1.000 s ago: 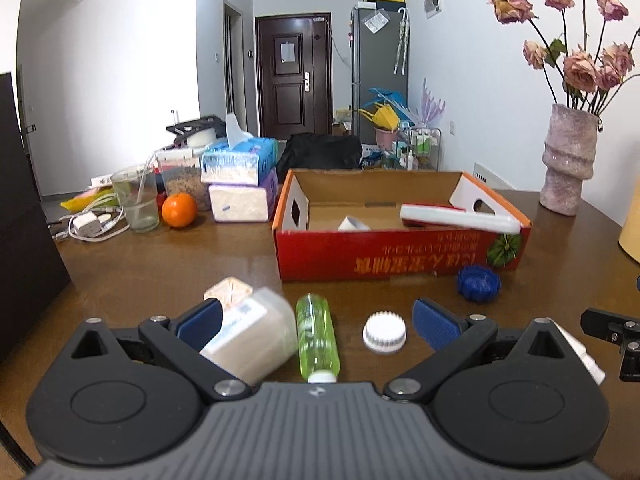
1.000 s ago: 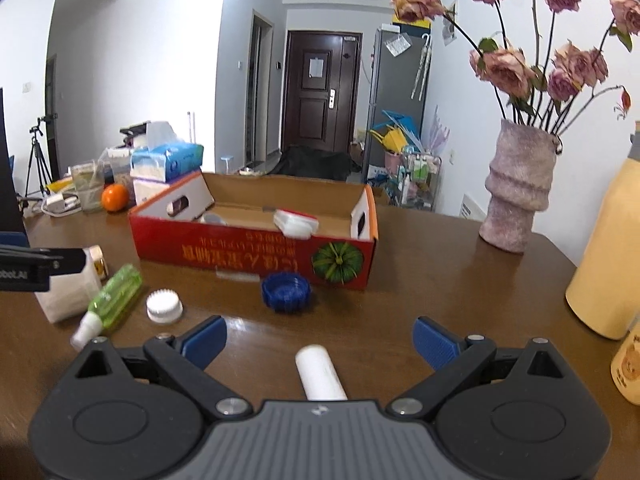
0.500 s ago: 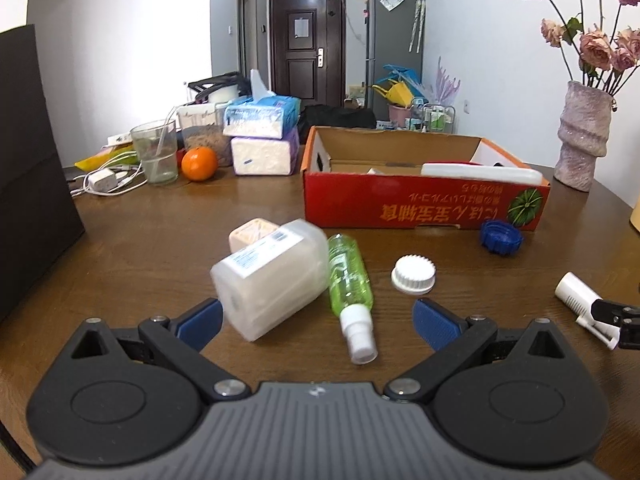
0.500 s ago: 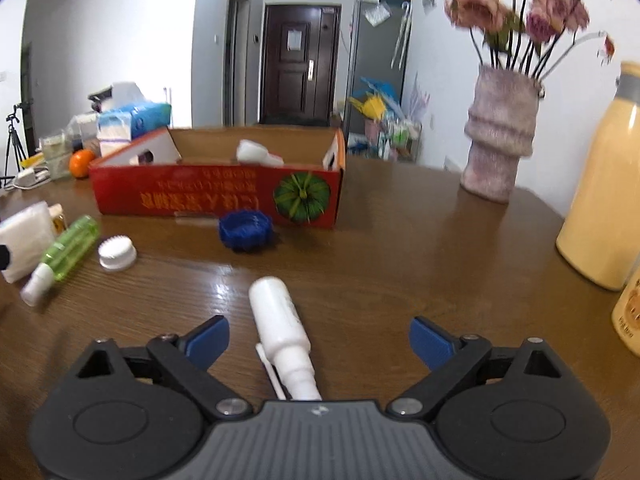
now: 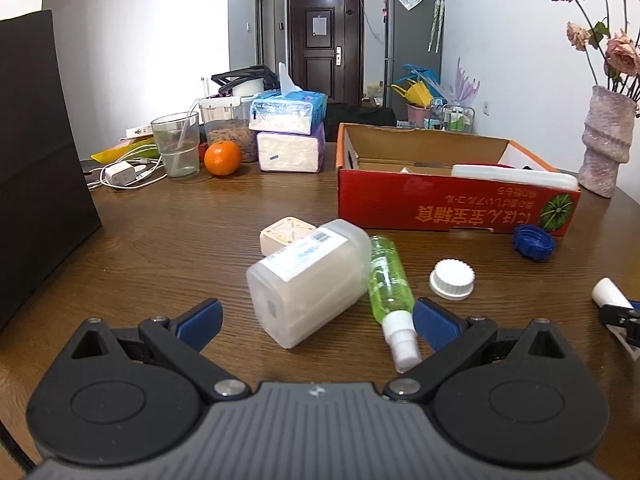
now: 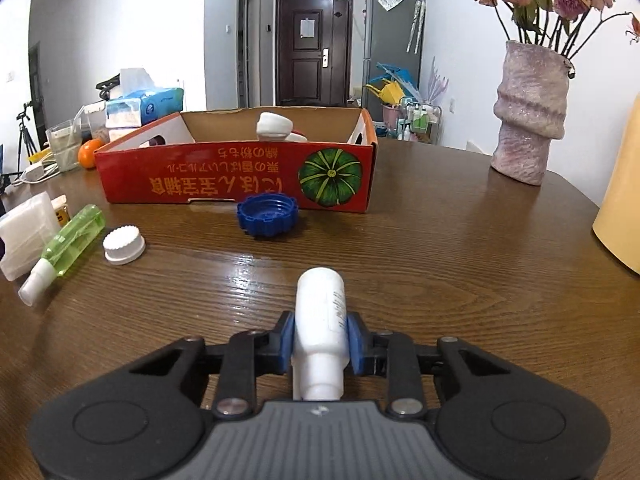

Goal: Organize rigid objects
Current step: 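Grasp the white rectangular plastic container with the left gripper while the right gripper holds the bottle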

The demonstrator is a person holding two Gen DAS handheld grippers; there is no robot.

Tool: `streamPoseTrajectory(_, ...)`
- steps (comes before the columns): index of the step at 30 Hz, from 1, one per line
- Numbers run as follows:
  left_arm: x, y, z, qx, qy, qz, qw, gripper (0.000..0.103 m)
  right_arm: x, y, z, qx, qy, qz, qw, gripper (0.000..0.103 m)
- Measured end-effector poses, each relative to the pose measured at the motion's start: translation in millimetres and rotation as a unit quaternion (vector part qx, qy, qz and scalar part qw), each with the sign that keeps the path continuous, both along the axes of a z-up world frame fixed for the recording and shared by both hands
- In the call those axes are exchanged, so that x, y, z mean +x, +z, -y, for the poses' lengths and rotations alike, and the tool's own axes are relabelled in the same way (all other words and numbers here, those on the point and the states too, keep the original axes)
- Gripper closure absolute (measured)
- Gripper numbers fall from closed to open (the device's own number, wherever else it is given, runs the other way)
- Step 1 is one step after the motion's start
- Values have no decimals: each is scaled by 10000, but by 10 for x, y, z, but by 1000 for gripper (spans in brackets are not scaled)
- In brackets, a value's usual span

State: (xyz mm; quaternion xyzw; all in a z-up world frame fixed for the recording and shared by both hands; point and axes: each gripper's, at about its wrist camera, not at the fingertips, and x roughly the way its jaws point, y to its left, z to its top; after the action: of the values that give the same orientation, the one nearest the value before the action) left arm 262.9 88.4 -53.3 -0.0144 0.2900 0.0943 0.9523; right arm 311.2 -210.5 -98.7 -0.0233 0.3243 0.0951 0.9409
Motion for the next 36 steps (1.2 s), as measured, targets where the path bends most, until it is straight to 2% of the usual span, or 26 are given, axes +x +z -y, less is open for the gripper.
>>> streamPoseTrajectory(12,350,-157,-331,4,-90,-177,9998,0,-68,30,28,-87,-471,223,9986,76)
streamPoseTrajectory(17,513,-280,-491,-344,-82,-372,9987,0,-133,47,28,-62,-582,311,9978,76)
streamPoseTrajectory(30,733,-321,-504,-378,-328,-185,9986,1,-173,54,-54,-110,-604,313,9976,76)
streamPoseTrajectory(32,727,-323,-484,-404,-447,-171,9980,7,-175,52,-61,-105,-605,315,9976,76)
streamPoseTrajectory(35,728,-341,-443,-365,-550,-202,9976,25,-178,56,-81,-109,-589,322,9977,76)
streamPoseTrajectory(36,729,-349,-429,-383,-629,-230,9970,36,-179,58,-90,-114,-584,329,9977,76)
